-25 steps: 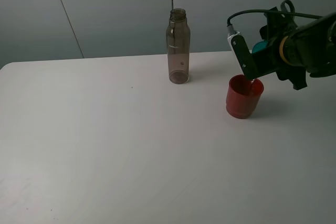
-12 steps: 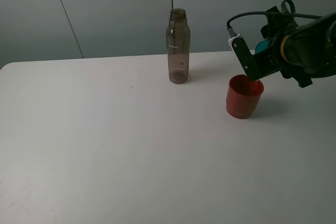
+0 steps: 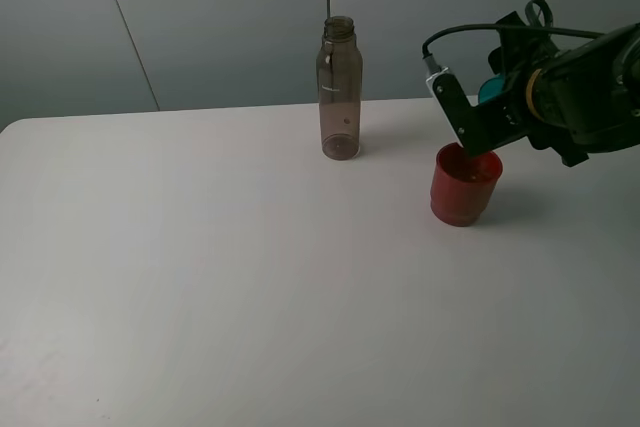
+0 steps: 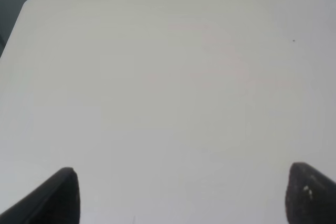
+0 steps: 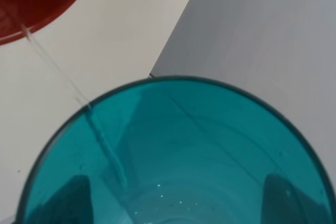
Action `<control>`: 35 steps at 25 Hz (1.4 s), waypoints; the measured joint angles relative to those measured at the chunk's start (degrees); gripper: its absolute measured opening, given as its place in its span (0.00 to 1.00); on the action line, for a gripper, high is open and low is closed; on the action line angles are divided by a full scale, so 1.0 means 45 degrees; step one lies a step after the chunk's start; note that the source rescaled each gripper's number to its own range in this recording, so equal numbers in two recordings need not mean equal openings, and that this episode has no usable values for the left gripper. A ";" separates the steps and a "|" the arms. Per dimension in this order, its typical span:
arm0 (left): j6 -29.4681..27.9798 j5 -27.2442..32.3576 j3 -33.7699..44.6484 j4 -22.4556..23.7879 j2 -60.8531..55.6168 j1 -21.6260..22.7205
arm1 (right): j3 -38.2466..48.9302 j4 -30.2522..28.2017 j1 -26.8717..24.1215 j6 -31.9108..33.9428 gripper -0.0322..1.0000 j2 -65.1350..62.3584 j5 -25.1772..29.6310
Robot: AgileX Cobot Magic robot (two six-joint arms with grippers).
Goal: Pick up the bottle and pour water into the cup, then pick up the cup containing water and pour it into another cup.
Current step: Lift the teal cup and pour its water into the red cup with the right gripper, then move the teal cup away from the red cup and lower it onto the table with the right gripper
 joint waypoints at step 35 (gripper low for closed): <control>-0.0044 0.0000 0.0000 0.0000 0.0000 0.0000 | -0.2331 1.5499 0.2430 0.0217 0.12 0.4154 -1.7050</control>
